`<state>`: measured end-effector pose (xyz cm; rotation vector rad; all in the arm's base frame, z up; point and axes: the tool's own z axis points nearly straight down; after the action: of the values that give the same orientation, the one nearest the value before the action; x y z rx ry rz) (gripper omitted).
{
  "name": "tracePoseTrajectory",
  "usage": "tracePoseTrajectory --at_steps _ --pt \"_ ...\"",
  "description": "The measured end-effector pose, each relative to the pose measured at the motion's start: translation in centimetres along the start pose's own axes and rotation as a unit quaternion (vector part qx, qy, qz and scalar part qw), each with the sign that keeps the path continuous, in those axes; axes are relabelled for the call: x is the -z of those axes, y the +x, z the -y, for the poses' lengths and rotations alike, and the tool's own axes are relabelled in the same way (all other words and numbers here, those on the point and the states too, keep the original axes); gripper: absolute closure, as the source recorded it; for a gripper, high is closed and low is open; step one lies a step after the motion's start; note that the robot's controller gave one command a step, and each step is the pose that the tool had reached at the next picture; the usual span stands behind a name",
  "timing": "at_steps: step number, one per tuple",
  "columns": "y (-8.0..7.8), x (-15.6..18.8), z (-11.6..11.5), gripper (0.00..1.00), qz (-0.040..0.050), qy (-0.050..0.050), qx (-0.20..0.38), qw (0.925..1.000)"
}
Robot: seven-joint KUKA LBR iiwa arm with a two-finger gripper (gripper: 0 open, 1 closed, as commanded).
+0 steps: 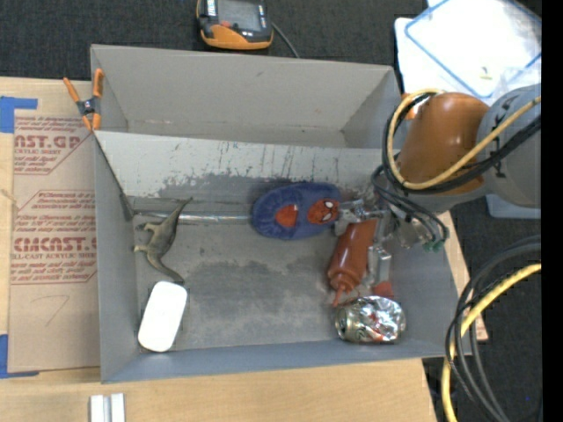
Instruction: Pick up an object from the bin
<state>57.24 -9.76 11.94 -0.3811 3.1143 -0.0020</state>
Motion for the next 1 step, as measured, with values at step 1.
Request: tracePoseTrajectory --at_steps 1 --pt "-0.47 1.96 2.57 0.00 0.0025 0.001 0.143 0.9897"
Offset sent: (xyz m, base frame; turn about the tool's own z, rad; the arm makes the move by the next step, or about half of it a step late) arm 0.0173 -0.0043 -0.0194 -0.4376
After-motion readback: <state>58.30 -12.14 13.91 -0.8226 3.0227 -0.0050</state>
